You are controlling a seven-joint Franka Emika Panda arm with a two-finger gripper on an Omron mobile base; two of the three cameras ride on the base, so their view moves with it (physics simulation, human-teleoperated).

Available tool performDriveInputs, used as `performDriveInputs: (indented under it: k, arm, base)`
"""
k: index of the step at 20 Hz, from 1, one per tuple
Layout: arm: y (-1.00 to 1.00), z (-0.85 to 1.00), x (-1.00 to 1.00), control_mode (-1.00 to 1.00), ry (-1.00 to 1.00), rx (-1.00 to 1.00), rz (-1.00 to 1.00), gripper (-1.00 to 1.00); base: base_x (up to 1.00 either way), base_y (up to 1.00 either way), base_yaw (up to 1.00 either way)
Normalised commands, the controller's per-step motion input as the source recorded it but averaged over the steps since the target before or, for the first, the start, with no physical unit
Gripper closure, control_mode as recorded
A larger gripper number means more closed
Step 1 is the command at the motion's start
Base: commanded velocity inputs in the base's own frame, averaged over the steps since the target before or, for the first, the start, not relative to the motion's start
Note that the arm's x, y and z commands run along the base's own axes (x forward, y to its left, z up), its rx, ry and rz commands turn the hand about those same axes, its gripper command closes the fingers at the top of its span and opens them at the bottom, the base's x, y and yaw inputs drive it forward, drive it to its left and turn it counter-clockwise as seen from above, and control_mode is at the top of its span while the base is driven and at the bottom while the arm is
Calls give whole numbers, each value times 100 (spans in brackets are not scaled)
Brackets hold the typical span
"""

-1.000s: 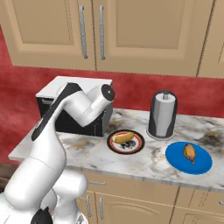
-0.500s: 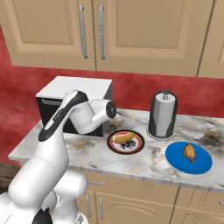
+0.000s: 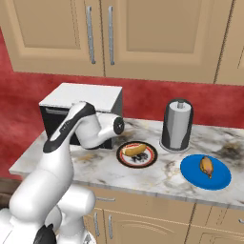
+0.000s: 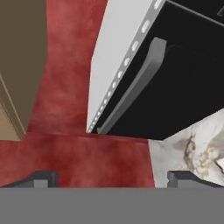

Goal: Open the toaster oven door. Place the hotdog bun on the top rack in the toaster oven and place the chicken drumstick on the bottom rack.

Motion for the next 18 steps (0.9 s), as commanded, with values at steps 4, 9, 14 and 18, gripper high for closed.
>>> performDriveInputs:
  k: [4, 9, 14, 18]
  arm:
    - [24, -15, 33, -100, 0, 4, -1, -100]
    - [24, -27, 40, -100, 0, 0, -5, -100]
    - [11, -19, 40, -100, -1, 0, -8, -100]
    - [0, -18, 42, -100, -9, 0, -11, -100]
  base:
    - [0, 0, 0]
    - [0, 0, 0]
    - [0, 0, 0]
    - [0, 0, 0]
